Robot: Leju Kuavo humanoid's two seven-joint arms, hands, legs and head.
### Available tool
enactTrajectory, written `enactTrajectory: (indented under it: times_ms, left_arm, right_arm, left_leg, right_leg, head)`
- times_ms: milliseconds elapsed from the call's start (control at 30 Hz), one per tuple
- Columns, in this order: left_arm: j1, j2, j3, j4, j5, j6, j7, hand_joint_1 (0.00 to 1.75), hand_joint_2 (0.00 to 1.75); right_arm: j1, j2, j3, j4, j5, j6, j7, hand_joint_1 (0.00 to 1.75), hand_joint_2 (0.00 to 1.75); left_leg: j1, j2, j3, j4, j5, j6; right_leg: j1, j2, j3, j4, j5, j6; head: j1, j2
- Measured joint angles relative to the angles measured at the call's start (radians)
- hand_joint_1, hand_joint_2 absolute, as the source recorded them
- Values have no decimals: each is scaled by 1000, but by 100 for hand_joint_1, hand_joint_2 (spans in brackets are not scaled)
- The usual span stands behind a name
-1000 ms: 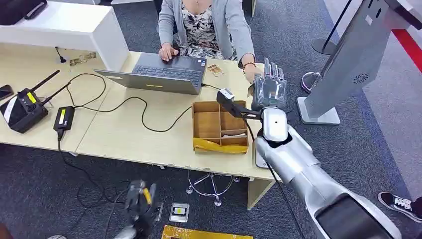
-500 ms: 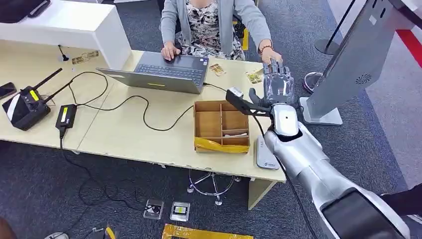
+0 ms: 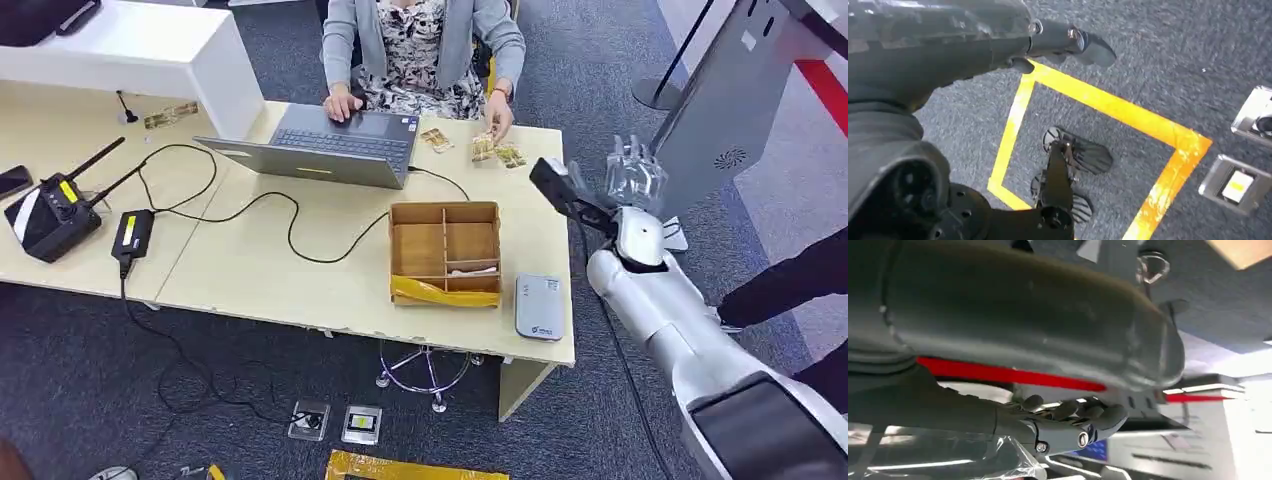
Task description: Pass the card to the sensor for recognition and then transmit it.
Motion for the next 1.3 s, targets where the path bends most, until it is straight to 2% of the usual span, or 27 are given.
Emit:
enactTrajectory:
  times_ms: [167, 333, 367, 533, 633, 700, 967, 1067, 1133, 1200, 1300]
  left_arm:
    - [2, -2, 0, 4, 21, 13, 6, 0, 0]
    - [2, -5, 1, 8, 30, 16, 7, 0, 0]
    - [2, -6, 1, 8, 31, 12, 7, 0, 0]
    - [2, -9, 0, 9, 38, 8, 7, 0, 0]
    - [2, -11, 0, 10, 47, 7, 6, 0, 0]
    - [2, -13, 0, 10, 56, 3, 0, 0, 0]
    - [-1, -18, 0, 13, 77, 12, -11, 0, 0]
    - [-1, -19, 0, 13, 95, 30, -16, 0, 0]
    - [-1, -19, 0, 14, 104, 42, -22, 0, 0]
    - [-2, -20, 1, 14, 113, 52, -27, 0, 0]
    - [-2, -20, 1, 16, 122, 59, -35, 0, 0]
  right_arm:
    - [30, -114, -48, 28, -83, -15, 58, 0, 0]
    - [118, -217, -97, 40, -169, -82, 68, 0, 0]
    - [142, -252, -117, 42, -211, -108, 68, 0, 0]
    - [297, -352, -185, 46, -362, -176, 30, 0, 0]
    - [402, -389, -238, 48, -474, -215, -21, 0, 0]
    - [481, -410, -286, 59, -574, -233, -77, 0, 0]
    - [688, -405, -433, 136, -768, -236, -223, 0, 0]
    - [769, -376, -490, 153, -867, -208, -361, 0, 0]
    - [814, -342, -532, 166, -927, -155, -433, 0, 0]
    - [844, -301, -567, 179, -960, -113, -452, 0, 0]
    - [870, -247, -609, 196, -991, -60, -447, 0, 0]
  left_leg:
    - [0, -3, 0, 0, 0, 0]
    - [0, -2, 0, 0, -1, 1]
    - [0, -2, 0, 0, -1, 1]
    - [0, -3, 0, 0, -2, 2]
    - [0, -3, 1, 0, -3, 2]
    - [0, -4, 0, 0, -3, 2]
    - [0, -3, 1, 0, -4, 1]
    - [1, -4, 1, -1, -4, 1]
    - [1, -3, 1, -1, -4, 1]
    - [1, -3, 1, -1, -4, 0]
    - [1, -2, 1, -1, -4, 0]
  right_leg:
    - [0, -4, 1, 0, 0, 0]
    - [0, -2, 1, -1, 0, 0]
    - [0, -1, 1, -1, 0, 0]
    - [0, -5, 2, -1, 0, 0]
    - [0, -5, 1, -1, -1, 0]
    - [0, -7, 3, -1, -2, 0]
    - [0, -6, 2, -1, -2, -1]
    - [1, -6, 3, -1, -3, -1]
    - [1, -6, 3, -1, -3, -2]
    - [1, -5, 2, -1, -3, -2]
    - [2, -4, 2, 0, -3, -2]
  head:
    - [0, 0]
    - [0, 0]
    - [0, 0]
    - [0, 0]
    - [0, 0]
    - [0, 0]
    - [0, 0]
    - [0, 0]
    - [-1, 0]
    - [0, 0]
    - [0, 0]
